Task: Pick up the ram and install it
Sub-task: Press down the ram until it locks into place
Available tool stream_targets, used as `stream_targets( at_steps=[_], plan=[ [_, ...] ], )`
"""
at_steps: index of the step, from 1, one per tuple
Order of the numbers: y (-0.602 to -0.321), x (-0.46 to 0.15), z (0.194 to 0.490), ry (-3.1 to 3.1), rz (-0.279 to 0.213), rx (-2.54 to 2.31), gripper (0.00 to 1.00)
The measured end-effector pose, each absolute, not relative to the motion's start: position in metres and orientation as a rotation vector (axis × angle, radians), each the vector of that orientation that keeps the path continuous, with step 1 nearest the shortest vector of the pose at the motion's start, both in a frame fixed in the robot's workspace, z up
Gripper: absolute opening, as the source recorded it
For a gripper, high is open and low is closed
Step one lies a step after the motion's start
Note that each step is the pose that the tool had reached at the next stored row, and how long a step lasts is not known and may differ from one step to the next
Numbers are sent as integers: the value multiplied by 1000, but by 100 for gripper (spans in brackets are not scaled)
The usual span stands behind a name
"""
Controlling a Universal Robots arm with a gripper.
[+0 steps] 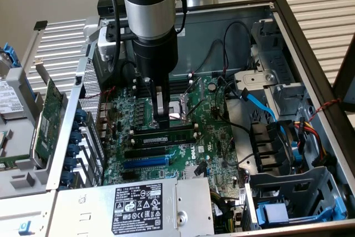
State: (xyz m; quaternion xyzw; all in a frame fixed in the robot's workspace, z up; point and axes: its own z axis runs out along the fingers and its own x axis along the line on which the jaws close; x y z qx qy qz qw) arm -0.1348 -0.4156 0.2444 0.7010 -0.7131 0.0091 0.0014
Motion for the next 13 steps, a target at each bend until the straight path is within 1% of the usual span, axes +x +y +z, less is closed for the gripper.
stream_targets(
  at_steps=[13],
  plan=[
    [-416,-135,244,-2331,27,2099,11]
  ],
)
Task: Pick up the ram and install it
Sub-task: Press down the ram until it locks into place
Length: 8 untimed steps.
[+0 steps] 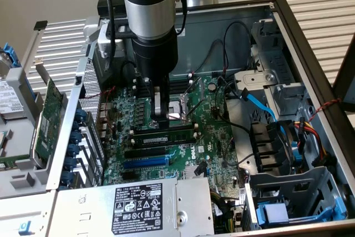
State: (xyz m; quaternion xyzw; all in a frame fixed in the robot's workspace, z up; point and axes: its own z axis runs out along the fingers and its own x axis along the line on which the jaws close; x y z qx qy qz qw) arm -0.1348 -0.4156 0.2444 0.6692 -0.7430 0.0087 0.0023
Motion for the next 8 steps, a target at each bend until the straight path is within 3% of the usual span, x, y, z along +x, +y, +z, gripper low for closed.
stream_targets(
  at_steps=[8],
  plan=[
    [-416,-135,244,-2418,31,1991,11]
  ],
)
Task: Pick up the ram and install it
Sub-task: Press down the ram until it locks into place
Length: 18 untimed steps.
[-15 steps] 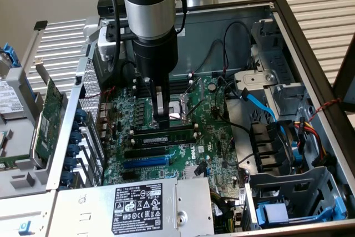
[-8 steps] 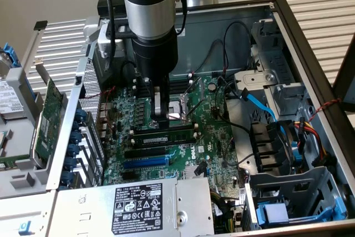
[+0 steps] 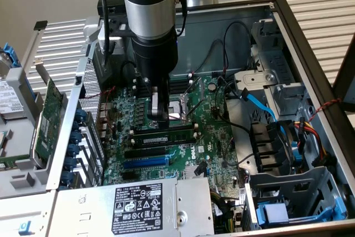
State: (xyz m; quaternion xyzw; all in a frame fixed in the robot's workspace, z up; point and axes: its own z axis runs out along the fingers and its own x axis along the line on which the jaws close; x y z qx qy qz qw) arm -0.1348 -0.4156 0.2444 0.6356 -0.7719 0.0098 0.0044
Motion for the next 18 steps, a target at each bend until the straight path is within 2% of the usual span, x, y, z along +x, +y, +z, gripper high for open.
stream_targets(
  at_steps=[18],
  plan=[
    [-416,-135,255,-2621,29,1713,11]
  ],
)
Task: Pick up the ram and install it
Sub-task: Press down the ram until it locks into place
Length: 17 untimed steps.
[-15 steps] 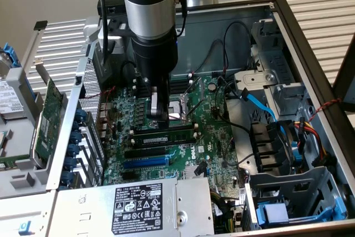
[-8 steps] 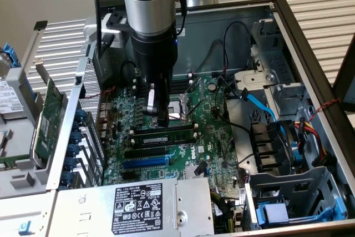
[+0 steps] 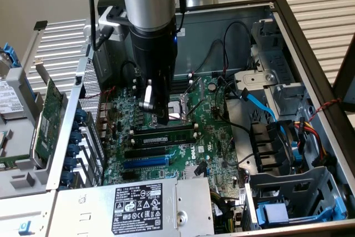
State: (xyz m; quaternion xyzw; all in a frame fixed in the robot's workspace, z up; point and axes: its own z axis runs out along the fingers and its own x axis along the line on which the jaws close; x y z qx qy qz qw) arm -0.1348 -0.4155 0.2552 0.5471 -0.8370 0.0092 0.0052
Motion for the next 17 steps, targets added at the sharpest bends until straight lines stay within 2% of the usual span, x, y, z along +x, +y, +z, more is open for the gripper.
stream_targets(
  at_steps=[17],
  plan=[
    [-416,-135,256,-2794,27,1408,11]
  ],
)
